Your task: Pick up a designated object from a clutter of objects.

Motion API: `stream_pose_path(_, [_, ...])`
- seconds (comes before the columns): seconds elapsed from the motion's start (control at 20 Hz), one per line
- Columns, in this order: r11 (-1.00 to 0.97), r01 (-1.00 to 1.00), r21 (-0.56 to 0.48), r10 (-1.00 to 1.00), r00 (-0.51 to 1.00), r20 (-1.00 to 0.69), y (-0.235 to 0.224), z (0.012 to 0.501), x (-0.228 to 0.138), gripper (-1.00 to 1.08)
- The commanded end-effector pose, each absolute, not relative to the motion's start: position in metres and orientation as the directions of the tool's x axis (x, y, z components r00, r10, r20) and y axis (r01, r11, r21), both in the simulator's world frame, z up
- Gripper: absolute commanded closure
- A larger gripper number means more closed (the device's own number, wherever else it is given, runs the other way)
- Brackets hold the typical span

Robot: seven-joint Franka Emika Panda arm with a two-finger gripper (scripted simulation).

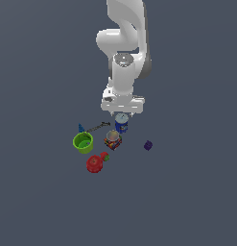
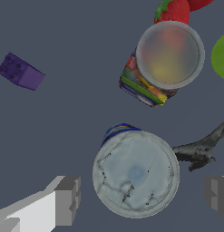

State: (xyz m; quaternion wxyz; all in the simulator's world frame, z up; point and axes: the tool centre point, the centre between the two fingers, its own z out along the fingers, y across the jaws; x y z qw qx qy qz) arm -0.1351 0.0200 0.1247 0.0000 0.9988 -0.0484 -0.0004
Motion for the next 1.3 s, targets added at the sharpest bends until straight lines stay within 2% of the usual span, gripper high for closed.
stream_pose_path(0.0, [-0.995, -0.097, 0.000, -0.097, 0.995, -0.001, 0.020, 0.123, -0.135, -0.92])
stream_pose_path(0.7, [-0.995, -0.097, 0.000, -0.097, 0.995, 0.000, 0.020, 0.078, -0.137, -0.92])
stream_pose_path(1.1, [-0.995, -0.097, 0.000, -0.097, 0.995, 0.000, 0.020, 0.074, -0.136, -0.92])
stream_pose_path(1.15, [-0.995, -0.097, 0.000, -0.097, 0.995, 0.000, 0.020, 0.074, -0.136, 1.08])
stream_pose_path(1.25, [-0.995, -0.097, 0.000, -0.097, 0.995, 0.000, 0.020, 0.074, -0.136, 1.08])
